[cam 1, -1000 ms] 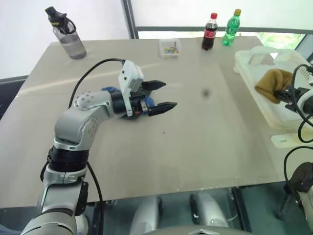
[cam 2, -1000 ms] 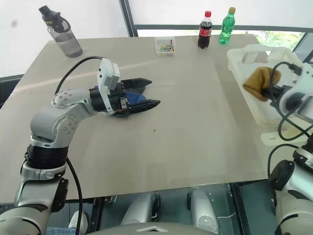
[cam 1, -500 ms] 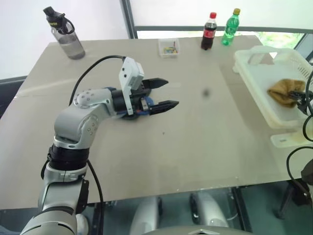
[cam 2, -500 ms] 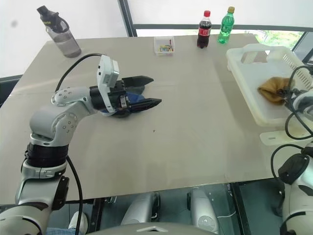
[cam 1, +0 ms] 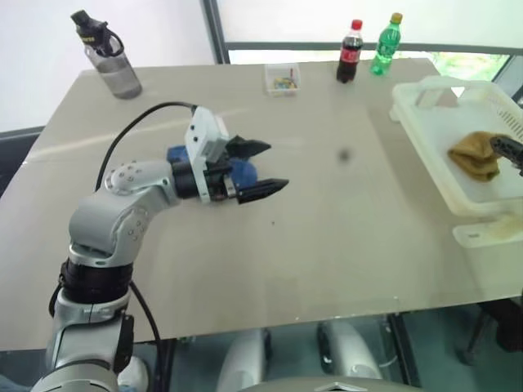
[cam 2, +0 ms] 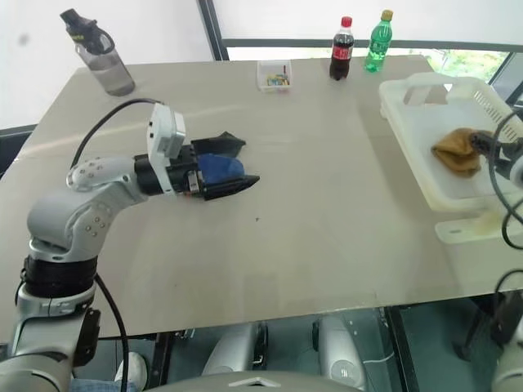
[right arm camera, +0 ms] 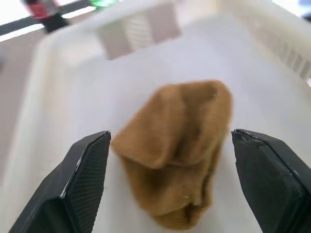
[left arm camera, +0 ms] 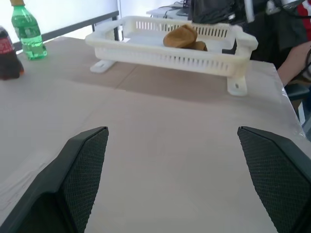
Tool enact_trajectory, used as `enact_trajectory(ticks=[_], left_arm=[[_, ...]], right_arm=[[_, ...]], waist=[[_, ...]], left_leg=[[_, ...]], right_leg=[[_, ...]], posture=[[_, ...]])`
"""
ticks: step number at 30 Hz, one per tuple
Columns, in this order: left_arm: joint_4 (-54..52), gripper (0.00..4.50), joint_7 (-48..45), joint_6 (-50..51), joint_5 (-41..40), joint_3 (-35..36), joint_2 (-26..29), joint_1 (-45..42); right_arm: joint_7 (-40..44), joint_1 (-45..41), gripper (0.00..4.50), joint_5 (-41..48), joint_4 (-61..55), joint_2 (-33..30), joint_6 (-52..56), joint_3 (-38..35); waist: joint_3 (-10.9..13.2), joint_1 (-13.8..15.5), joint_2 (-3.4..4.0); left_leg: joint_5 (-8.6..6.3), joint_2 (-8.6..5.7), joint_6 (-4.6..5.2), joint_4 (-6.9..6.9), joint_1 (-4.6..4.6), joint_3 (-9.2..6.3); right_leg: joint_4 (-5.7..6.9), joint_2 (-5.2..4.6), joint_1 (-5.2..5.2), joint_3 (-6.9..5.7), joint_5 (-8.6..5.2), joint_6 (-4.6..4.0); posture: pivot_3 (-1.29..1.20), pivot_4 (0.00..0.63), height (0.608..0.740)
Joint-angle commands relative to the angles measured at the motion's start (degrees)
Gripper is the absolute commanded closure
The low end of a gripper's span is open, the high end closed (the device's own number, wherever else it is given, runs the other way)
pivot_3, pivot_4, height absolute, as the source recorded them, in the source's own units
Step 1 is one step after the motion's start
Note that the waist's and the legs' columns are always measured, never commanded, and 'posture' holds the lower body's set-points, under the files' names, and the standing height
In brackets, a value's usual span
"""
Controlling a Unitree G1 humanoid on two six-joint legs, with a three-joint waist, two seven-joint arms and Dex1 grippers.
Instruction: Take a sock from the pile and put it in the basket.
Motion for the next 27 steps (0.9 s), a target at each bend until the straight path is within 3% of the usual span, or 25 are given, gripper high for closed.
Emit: enact_trajectory(ticks=[1,7,12,18,27], left_arm=[[-3.8,0.00,0.5,0.3,-1.6,3.6,2.1,2.3],[-8.0,0.00,1.5,1.9,-5.1,11.1,4.0,12.9],[-9.6,0.00,1.0,-0.3,-5.7,15.6,4.4,22.3],[-11.6,0.00,1.1,-0.5,-6.6,20.8,5.0,29.8],[-13.1,0.00,1.7,-1.2,-7.7,24.5,5.4,33.5]], right_arm=[[7.6,7.4,0.43,4.5,-12.7,0.8,-3.2,0.7],[16.5,28.1,0.43,8.6,-30.7,5.1,-10.2,0.1],[24.0,40.9,0.43,8.6,-35.3,3.9,-15.5,0.4],[27.3,45.5,0.43,8.9,-34.9,3.2,-18.9,-0.2],[30.5,44.8,0.43,8.9,-33.2,3.0,-23.5,2.0]], waist=[[0.0,0.1,0.00],[0.0,0.5,-0.02],[0.0,0.6,-0.06],[0.0,0.5,-0.08],[0.0,1.3,-0.08]], left_leg=[[0.00,0.05,0.00,-0.01,0.03,0.02],[0.00,0.13,0.00,0.05,0.00,0.04],[-0.01,0.22,-0.01,0.04,0.14,0.00],[-0.01,0.26,-0.01,0.38,0.30,0.09],[-0.01,0.25,-0.01,0.40,0.23,0.09]], right_leg=[[0.00,0.04,0.02,0.01,0.00,0.00],[0.00,-0.04,0.02,-0.01,-0.01,0.02],[-0.09,-0.04,0.18,-0.08,-0.05,0.06],[-0.06,-0.05,0.37,-0.03,-0.20,0.11],[-0.07,-0.05,0.34,-0.04,-0.20,0.10]], posture=[[0.00,0.150,0.740],[0.00,0.150,0.740],[0.00,0.150,0.740],[0.00,0.150,0.740],[0.00,0.150,0.740]])
